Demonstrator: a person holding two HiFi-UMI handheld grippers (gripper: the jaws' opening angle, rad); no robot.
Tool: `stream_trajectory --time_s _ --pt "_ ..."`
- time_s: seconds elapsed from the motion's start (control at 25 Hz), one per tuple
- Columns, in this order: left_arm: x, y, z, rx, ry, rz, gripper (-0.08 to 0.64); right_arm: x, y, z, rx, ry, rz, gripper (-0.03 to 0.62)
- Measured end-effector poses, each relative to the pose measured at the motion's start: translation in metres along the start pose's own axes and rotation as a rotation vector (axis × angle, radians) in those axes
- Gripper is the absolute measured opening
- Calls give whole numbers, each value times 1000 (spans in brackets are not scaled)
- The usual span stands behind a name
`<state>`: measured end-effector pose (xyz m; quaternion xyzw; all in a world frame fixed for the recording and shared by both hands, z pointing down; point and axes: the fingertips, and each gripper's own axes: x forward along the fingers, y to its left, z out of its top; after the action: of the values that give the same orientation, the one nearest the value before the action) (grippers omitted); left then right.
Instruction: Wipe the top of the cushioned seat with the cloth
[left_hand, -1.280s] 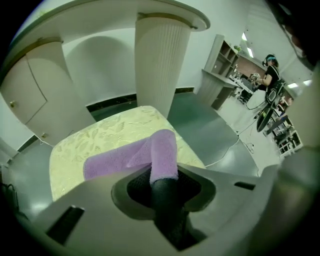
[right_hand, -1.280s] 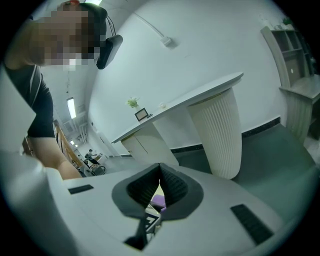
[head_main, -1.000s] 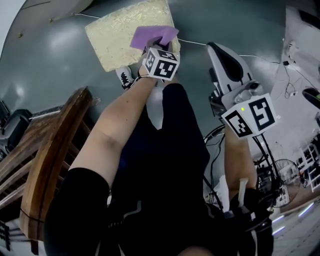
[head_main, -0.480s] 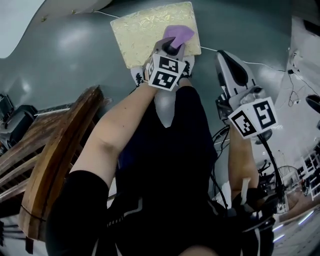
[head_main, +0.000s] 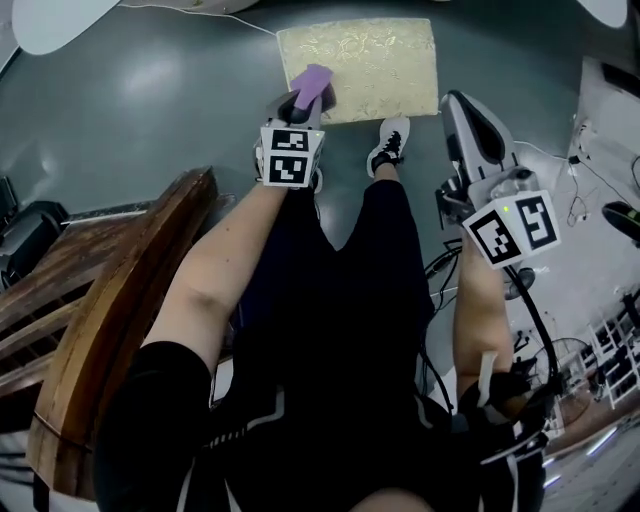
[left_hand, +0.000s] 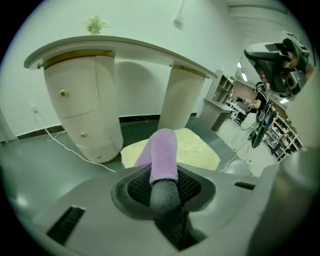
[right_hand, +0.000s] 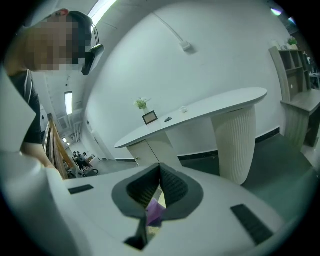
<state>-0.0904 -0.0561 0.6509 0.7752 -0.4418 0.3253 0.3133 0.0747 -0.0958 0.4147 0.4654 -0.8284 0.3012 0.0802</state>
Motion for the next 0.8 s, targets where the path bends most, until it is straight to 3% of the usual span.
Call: stream_trajectory --time_s 0.24,0.4,0.64,0.8 --pt "-21 78 -70 -132 127 173 83 15 32 -17 19 39 49 6" --pt "-10 100 -103 -159 188 255 83 22 30 -38 14 72 93 6" --pt "24 62 -112 -261 178 299 83 -2 -11 -63 -7 131 109 6" --pt "39 17 -109 -226 181 278 83 -22 -35 -67 -5 143 102 6"
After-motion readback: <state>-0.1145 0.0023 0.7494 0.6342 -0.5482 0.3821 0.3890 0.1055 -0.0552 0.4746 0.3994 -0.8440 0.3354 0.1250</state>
